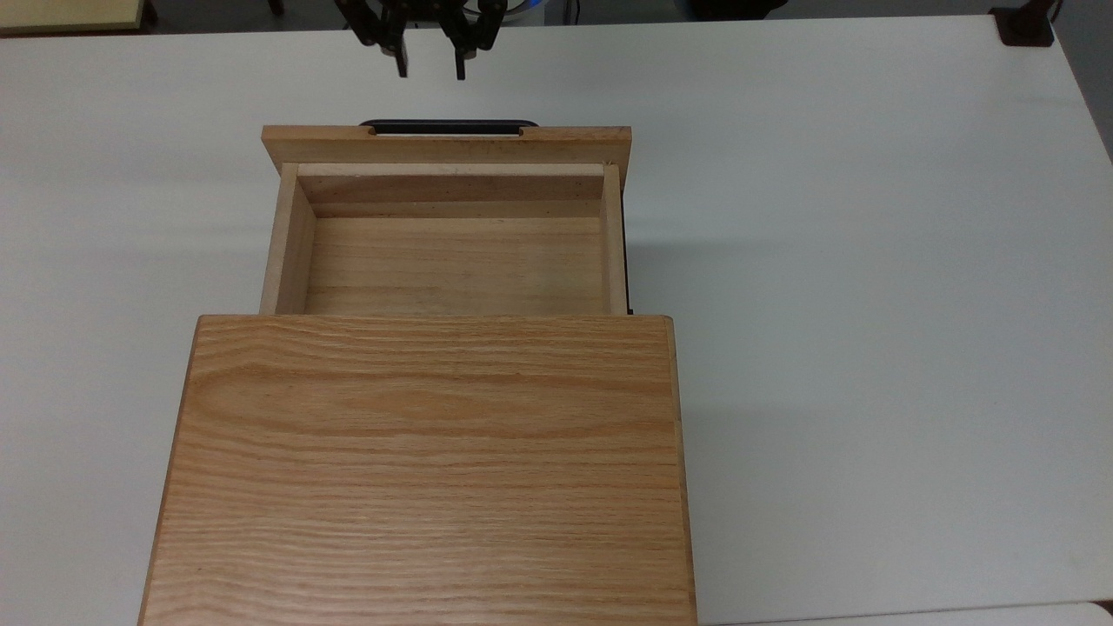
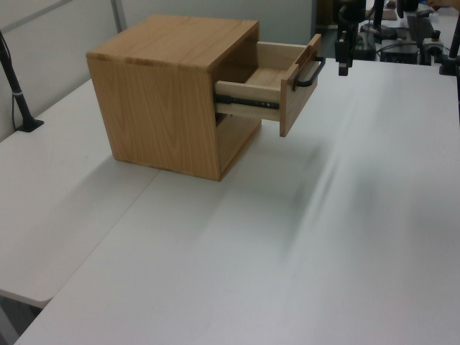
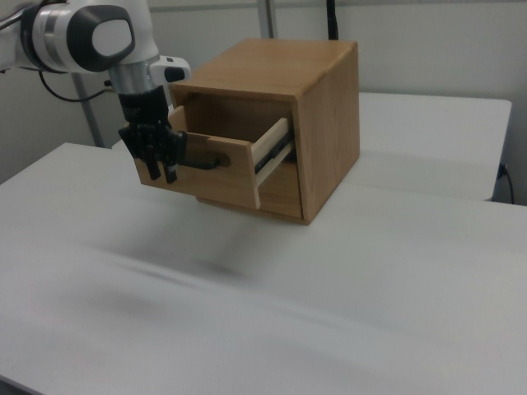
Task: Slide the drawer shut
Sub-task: 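Lower the gripper toward the open drawer's front panel near the black handle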
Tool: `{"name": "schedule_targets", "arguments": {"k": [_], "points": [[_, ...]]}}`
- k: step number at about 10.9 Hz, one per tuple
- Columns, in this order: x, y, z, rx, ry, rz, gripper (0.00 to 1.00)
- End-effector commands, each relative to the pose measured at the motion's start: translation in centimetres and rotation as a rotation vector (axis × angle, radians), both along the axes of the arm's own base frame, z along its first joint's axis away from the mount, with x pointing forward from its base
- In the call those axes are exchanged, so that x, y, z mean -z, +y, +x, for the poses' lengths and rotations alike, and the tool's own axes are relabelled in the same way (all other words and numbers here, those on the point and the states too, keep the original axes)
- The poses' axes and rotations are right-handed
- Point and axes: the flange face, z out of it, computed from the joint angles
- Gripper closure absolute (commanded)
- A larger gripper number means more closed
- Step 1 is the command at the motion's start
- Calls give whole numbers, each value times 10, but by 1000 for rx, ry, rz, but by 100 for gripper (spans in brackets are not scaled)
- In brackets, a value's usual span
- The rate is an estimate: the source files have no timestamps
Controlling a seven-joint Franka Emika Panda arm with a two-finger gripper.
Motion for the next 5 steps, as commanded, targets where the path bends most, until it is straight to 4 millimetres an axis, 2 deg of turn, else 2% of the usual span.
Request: {"name": "schedule_targets", "arguments": {"k": [1, 5], "points": [[-3, -5, 11, -15, -48, 56, 100], [20, 0, 21, -44, -11, 50, 100]]}}
